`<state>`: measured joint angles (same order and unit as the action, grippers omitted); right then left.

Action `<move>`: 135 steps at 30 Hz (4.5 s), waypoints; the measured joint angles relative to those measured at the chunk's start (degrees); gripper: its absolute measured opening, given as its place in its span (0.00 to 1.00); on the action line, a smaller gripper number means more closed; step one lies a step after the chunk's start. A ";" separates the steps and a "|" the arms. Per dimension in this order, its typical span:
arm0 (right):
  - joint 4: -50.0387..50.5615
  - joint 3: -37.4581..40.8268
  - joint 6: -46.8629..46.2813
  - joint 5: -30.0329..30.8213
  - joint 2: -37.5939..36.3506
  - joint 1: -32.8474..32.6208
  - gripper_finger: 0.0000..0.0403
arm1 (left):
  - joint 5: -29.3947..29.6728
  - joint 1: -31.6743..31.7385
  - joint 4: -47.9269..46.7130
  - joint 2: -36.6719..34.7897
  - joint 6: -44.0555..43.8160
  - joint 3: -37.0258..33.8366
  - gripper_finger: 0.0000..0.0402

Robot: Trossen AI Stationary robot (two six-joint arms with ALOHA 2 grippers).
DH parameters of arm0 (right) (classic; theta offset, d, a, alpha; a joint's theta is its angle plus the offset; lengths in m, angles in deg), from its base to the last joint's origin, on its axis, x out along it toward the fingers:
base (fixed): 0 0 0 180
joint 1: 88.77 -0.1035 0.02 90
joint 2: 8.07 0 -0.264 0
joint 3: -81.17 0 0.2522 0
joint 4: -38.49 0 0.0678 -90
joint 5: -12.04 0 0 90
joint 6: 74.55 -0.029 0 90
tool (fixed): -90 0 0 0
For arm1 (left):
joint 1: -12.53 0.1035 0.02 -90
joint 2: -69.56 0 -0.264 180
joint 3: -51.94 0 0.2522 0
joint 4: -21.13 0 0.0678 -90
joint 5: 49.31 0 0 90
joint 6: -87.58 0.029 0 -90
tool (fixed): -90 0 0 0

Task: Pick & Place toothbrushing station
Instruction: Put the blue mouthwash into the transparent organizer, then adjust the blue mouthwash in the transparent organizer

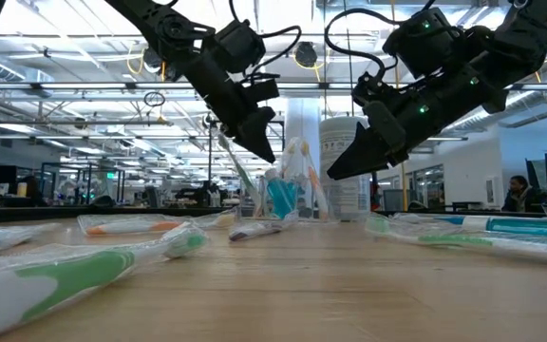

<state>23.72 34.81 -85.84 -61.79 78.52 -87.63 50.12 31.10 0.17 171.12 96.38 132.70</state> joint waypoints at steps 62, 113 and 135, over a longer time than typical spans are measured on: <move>-0.37 -0.02 1.51 0.00 0.00 0.00 0.40 | -2.98 1.86 8.92 4.35 -0.92 0.03 0.01; 0.10 0.00 1.53 0.02 0.00 1.40 0.40 | -1.75 3.04 18.51 8.98 3.08 0.11 0.01; 0.02 0.00 2.99 0.00 0.00 1.49 0.40 | 3.57 -0.35 3.68 1.14 1.59 -0.11 0.01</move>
<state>23.74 34.81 -82.84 -61.80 78.52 -86.14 53.68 30.75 3.85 172.25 97.97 132.59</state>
